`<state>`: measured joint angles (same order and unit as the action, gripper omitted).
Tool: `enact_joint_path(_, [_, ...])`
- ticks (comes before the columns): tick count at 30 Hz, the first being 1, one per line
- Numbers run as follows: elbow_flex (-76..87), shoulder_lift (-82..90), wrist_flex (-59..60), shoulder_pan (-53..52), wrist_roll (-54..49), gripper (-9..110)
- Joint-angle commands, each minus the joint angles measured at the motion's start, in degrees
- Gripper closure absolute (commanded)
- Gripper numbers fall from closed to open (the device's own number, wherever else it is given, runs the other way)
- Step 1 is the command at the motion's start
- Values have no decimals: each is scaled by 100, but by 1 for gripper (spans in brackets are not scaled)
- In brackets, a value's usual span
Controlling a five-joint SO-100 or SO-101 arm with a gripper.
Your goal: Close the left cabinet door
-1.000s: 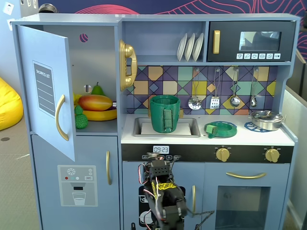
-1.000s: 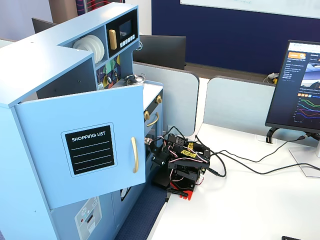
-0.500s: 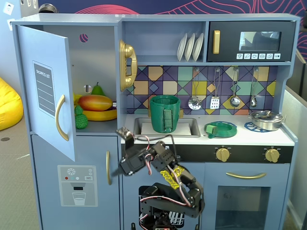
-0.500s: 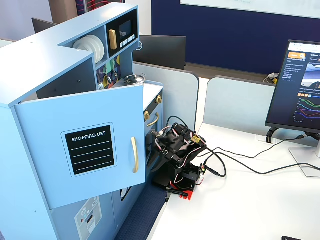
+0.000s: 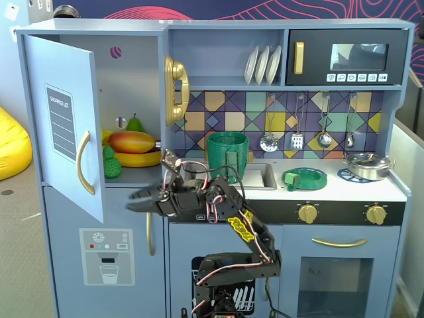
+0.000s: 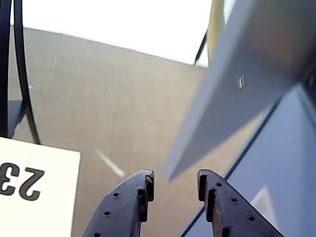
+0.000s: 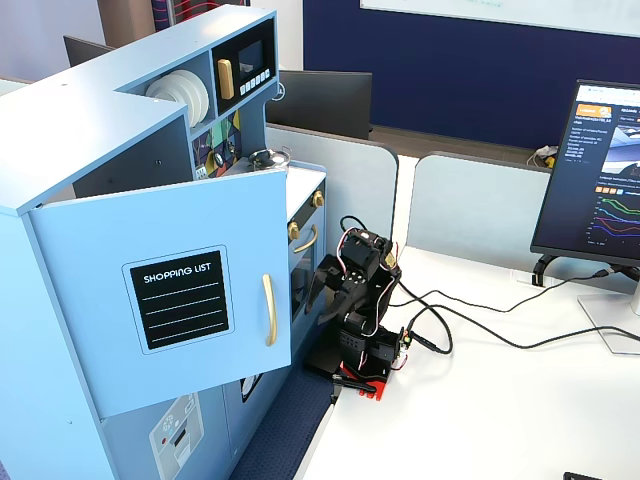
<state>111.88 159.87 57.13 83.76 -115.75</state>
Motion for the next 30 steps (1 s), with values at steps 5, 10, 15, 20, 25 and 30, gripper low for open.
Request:
enact_joint_path(5, [-1002, -993, -642, 457, -809, 102])
enact_joint_path(10, [-1389, -1556, -914, 835, -1125, 102])
enact_joint_path(15, [-1819, -2145, -1257, 1301, -1424, 102])
enact_joint_path(20, [-2382, -2865, -1538, 1547, -1617, 102])
enact_joint_path(25, [-3015, -3604, -1749, 1556, -1626, 102])
enact_joint_path(30, [-3278, -3999, -1916, 1204, -1318, 102])
